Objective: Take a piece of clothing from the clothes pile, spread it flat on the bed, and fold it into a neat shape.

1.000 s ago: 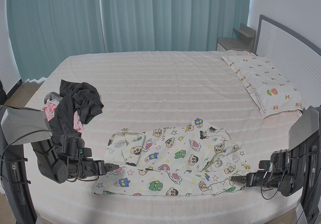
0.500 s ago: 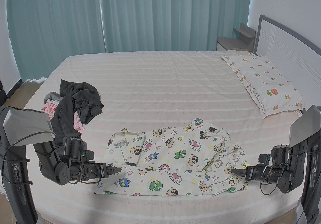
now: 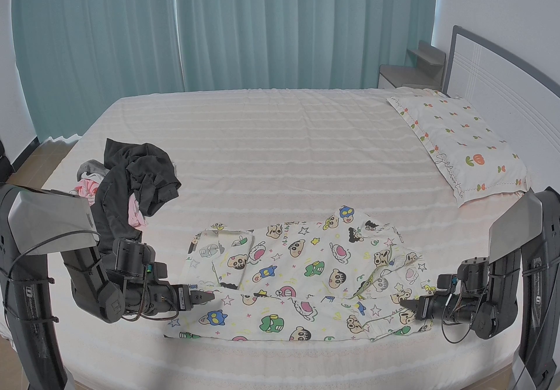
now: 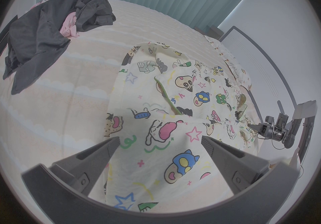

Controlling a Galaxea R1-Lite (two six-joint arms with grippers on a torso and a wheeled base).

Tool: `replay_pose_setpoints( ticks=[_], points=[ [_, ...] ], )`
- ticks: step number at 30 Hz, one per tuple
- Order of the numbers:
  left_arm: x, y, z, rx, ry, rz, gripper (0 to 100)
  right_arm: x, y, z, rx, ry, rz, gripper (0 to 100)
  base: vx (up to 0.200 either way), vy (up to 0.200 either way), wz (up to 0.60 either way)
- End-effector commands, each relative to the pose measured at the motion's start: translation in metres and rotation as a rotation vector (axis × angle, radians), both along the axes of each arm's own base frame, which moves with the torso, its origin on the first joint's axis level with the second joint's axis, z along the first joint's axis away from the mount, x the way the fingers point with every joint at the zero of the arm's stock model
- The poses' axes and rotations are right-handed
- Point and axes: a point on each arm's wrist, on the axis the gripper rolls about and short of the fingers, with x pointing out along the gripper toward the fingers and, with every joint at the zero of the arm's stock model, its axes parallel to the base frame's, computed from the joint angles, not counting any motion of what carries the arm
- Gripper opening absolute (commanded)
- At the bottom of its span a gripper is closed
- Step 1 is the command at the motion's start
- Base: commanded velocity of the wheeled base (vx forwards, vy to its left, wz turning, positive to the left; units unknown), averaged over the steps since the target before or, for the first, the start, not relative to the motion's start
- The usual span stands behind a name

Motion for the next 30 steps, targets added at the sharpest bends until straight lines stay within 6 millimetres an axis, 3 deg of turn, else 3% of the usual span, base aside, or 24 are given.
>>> replay_pose_setpoints(
  ticks=[1,30],
  points=[
    [0.000,0.000,-0.003,0.001,0.009,0.002,100,-0.003,-0.003,-0.001,0.002,0.004,-0.010,0,0.000,0.000,0.00],
    [0.005,0.006,-0.016,0.053,-0.013,-0.006,100,-0.009,-0.005,-0.001,-0.007,0.028,-0.012,0,0.000,0.000,0.00]
  ],
)
